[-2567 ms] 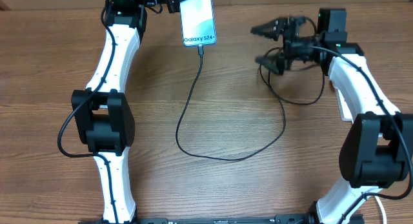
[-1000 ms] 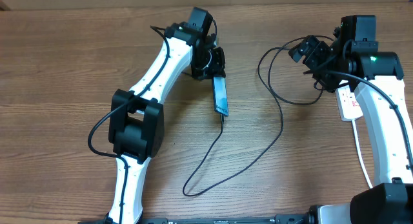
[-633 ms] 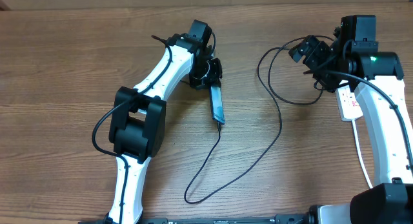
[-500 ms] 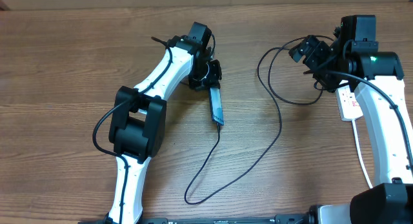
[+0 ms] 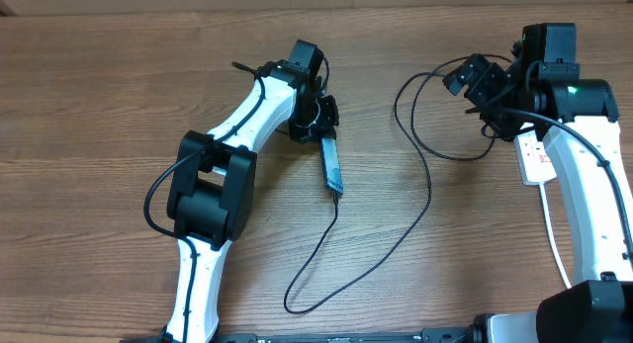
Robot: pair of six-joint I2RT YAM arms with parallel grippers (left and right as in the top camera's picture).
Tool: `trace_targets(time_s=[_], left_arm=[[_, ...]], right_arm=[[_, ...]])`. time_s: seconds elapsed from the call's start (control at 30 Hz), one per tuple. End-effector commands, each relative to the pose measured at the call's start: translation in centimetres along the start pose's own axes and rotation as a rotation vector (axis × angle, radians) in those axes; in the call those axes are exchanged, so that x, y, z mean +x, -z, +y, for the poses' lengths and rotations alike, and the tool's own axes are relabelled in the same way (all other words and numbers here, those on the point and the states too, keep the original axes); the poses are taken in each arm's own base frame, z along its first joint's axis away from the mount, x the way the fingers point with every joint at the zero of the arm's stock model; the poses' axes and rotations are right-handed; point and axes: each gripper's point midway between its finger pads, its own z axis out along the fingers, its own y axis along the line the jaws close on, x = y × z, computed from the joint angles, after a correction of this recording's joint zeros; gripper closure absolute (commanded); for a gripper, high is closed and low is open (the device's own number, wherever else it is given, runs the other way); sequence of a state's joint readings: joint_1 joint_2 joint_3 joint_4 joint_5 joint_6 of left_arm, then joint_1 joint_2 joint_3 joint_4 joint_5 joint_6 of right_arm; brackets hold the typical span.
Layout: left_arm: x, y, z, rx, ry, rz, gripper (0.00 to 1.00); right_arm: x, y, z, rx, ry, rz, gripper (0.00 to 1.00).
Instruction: Plug charger to phone and switch on socket
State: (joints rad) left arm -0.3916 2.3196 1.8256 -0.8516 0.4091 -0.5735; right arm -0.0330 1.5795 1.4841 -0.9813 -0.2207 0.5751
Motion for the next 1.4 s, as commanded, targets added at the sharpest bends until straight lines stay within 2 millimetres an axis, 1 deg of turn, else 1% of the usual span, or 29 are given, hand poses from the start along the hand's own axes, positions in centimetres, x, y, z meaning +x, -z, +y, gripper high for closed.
trace_targets(time_s=[0.0, 0.17, 0.5, 0.73, 1.37], left_arm=[[0.40, -0.52, 0.14, -0.003, 0.018, 0.015, 0.96], [0.55, -0.89, 0.31, -0.013, -0.004, 0.021, 0.96], [0.58, -0.90, 0.33, -0.015, -0.016, 0.021, 0.96], [0.41, -0.93, 0.89, -0.052, -0.016, 0.006, 0.96], [0.86, -1.30, 0.69, -0.086, -0.036, 0.000, 0.96]], right_arm=[[-0.46, 0.59, 0.25, -0.004, 0.013, -0.025, 0.01], [-0.46, 0.59, 0.26, -0.004, 0.013, -0.024, 0.02], [-0.45, 0.57, 0.23, -0.004, 0.013, -0.024, 0.01], [-0.45, 0.57, 0.23, -0.004, 0.013, -0.024, 0.01], [-0.43, 0.57, 0.22, -0.003, 0.013, -0.023, 0.01]])
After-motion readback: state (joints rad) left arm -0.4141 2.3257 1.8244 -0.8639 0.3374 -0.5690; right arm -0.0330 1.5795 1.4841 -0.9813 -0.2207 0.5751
